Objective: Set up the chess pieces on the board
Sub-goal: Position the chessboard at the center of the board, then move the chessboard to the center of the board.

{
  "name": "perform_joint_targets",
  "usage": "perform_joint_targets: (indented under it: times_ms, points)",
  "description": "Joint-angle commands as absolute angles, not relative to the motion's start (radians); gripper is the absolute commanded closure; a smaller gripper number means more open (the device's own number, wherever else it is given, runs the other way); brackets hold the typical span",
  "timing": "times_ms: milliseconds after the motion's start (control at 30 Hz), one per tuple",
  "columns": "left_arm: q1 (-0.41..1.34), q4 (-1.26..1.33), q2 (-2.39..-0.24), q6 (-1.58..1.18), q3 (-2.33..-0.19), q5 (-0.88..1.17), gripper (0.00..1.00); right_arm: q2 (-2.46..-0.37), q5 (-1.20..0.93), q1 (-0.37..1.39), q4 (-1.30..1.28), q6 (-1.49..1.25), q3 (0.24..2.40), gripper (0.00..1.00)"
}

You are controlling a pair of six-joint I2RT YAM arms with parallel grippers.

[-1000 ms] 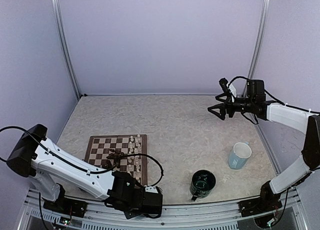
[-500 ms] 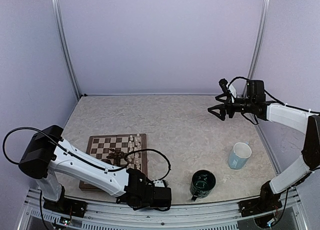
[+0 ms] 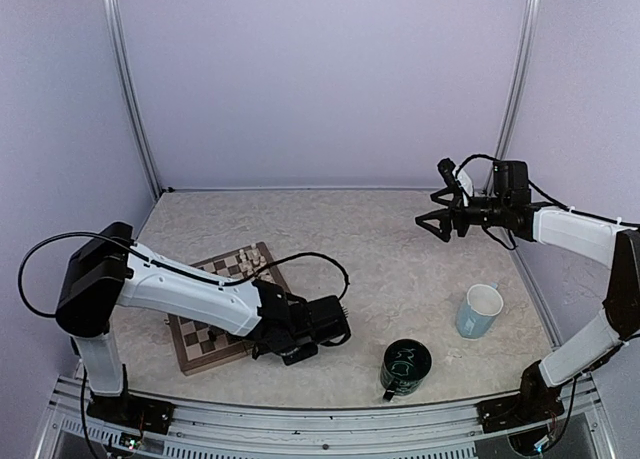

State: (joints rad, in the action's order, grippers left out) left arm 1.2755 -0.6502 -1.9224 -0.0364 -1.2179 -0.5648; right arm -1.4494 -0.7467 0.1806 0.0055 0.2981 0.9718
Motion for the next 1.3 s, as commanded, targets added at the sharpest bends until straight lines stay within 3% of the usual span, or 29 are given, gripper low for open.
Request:
perform_joint_targets:
  times_ms: [0, 233, 367, 433, 500, 567, 733, 867, 1067, 1267]
  points:
    - [1.17, -0.47, -1.941, 0.141, -1.302, -0.52, 1.0, -1.429, -0.747, 0.192, 0.014, 0.305, 0.961, 0.02]
    - [1.157, -0.498, -1.923, 0.243, -1.468, -0.295, 1.0, -1.423, -0.738, 0.189, 0.005, 0.317, 0.961, 0.02]
    - [1.054, -0.485, -1.815, 0.193, -1.502, -0.232, 0.98, -1.429, -0.746, 0.189, 0.005, 0.323, 0.964, 0.02]
    - [0.971, -0.47, -1.755, 0.135, -1.503, -0.285, 0.88, -1.431, -0.767, 0.189, 0.005, 0.333, 0.964, 0.03]
    - [0.869, -0.458, -1.708, 0.064, -1.491, -0.34, 0.63, -1.435, -0.81, 0.19, -0.035, 0.373, 0.964, 0.03]
    - [0.736, -0.45, -1.658, -0.058, -1.462, -0.361, 0.5, -1.448, -0.836, 0.21, -0.102, 0.432, 0.987, 0.03]
    - [0.352, -0.39, -1.584, -0.336, -1.301, -0.097, 0.4, -1.486, -0.712, 0.379, -0.179, 0.482, 1.057, 0.03]
    - [0.155, -0.365, -1.569, -0.424, -1.197, 0.071, 0.33, -1.546, -0.501, 0.555, -0.189, 0.5, 1.109, 0.03]
    - [0.035, -0.365, -1.574, -0.439, -1.082, 0.103, 0.24, -1.685, -0.305, 0.775, -0.195, 0.524, 1.162, 0.01]
    - [-0.028, -0.301, -1.584, -0.488, -0.992, 0.152, 0.14, -1.842, -0.244, 0.901, -0.257, 0.56, 1.26, 0.01]
